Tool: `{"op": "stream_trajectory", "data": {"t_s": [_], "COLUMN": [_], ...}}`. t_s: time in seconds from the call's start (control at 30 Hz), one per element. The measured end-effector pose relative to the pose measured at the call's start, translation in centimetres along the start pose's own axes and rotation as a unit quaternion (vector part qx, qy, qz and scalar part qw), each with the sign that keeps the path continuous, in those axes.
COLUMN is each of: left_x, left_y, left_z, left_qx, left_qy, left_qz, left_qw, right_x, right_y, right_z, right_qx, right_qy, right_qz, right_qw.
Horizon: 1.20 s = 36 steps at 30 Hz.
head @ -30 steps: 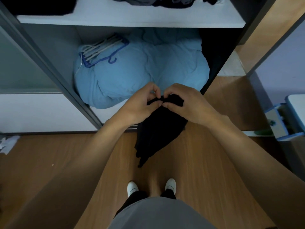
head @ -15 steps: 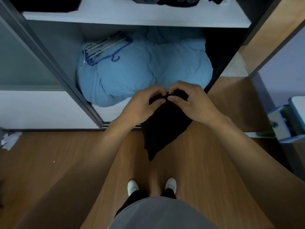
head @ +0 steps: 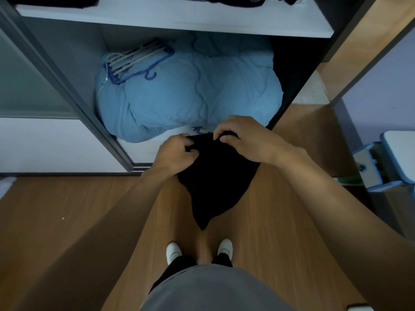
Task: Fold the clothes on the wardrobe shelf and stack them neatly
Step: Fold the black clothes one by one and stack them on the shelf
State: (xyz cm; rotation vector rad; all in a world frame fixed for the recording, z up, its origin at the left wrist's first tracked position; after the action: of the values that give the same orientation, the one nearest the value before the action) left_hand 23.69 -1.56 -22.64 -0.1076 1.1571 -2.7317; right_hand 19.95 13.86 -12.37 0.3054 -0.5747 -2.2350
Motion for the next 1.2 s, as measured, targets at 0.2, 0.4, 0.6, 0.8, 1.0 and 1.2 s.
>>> {"op": "stream_trajectory", "data": {"t_s": [0.2, 0.4, 0.6, 0.8, 1.0, 1.2], "left_x": [-0.5, -0.9, -0.4, -0.1, 0.6, 0.1], "left_y": [1.4, 4.5, 6.1, 4.7, 4.4, 3.7], "left_z": [0.1, -0.3, 2.1, 2.8, 3.4, 3.4], "left_qx": [-0.002, -0.016, -0.040, -0.117, -0.057, -0.112], "left_qy": [-0.001, 0.038, -0.032, -0.101, -0.081, -0.108], "left_qz": [0.019, 0.068, 0.080, 0.100, 0.102, 0.106], "left_qw": [1.000, 0.997, 0.996, 0.983, 0.990, 0.982], "right_x": [0.6, 1.2, 0.8, 0.9, 0.8, 1.1], "right_y": [-1.0, 0.0, -0.6, -2.0, -2.6, -2.4], "right_z": [-0.7, -1.3, -1.4, -1.8, -1.6, -1.9], "right_qx": [-0.014, 0.035, 0.005, 0.034, 0.138, 0.052], "right_qy": [0.010, -0.011, 0.020, -0.017, -0.088, -0.035], "right_qz": [-0.050, -0.049, -0.065, -0.134, -0.180, -0.185], "right_qw": [0.999, 0.998, 0.998, 0.990, 0.970, 0.981]}}
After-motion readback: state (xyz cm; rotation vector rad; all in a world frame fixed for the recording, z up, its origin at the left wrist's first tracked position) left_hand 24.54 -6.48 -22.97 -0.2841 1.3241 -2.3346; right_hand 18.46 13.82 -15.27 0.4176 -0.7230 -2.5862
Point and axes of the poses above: each hand's wrist, its own x-axis towards the middle knuckle, its own z-axis out of the back of the hand, y = z × x, the point moved 6 cm from there along x, towards the middle knuckle, and after that the axes turned 4 degrees about -y, right-handed, at the moved point
